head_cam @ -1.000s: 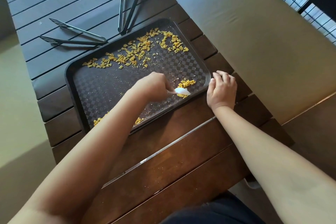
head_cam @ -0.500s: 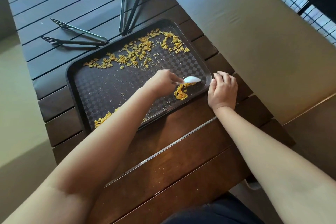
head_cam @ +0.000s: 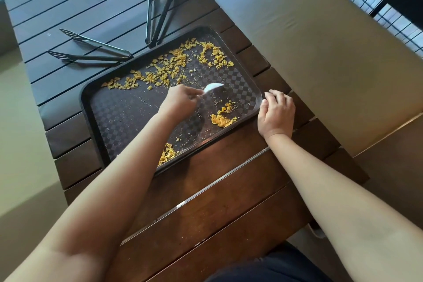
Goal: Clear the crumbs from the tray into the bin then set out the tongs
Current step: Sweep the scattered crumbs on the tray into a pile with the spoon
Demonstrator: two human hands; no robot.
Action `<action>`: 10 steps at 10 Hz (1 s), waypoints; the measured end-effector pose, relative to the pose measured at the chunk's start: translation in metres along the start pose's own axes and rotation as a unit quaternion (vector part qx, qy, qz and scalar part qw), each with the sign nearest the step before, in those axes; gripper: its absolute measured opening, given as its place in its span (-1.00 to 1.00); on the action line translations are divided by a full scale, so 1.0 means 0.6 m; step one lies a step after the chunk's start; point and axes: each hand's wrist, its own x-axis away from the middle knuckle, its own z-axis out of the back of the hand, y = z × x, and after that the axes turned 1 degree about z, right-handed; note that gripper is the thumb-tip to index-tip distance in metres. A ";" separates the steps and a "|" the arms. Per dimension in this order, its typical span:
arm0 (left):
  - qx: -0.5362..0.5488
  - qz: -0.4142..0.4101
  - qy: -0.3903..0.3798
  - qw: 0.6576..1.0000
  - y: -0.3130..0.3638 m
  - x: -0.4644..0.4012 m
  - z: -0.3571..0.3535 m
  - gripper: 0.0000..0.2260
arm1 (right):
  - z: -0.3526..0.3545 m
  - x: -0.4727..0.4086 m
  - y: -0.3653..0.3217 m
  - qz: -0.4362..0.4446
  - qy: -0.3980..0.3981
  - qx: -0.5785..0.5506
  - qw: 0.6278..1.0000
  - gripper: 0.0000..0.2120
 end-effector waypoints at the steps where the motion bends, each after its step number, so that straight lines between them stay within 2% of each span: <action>1: -0.021 -0.012 -0.028 0.999 0.007 0.001 -0.012 -0.75 | 0.000 -0.001 0.000 -0.001 -0.002 -0.003 1.000 -0.58; 3: -0.098 -0.061 -0.107 0.988 -0.009 0.032 -0.005 -0.80 | -0.001 0.000 0.002 0.004 0.011 -0.005 1.000 -0.61; 4: -0.074 -0.053 -0.114 0.989 -0.013 0.037 0.011 -0.81 | -0.004 -0.002 0.003 0.003 0.005 -0.006 1.000 -0.60; 5: -0.038 -0.049 -0.062 0.996 -0.003 0.028 0.004 -0.80 | -0.003 -0.002 0.003 -0.001 0.000 -0.007 1.000 -0.59; 6: -0.045 -0.058 -0.051 0.996 0.018 0.020 -0.020 -0.79 | -0.002 -0.001 0.002 -0.003 -0.002 -0.008 1.000 -0.58; 7: -0.074 -0.078 -0.093 0.990 0.021 0.021 -0.032 -0.80 | -0.002 -0.001 0.002 -0.004 -0.003 -0.010 1.000 -0.58; 10: -0.194 -0.051 -0.127 0.971 -0.020 0.051 0.031 -0.83 | -0.001 -0.002 0.003 -0.001 0.000 -0.009 1.000 -0.58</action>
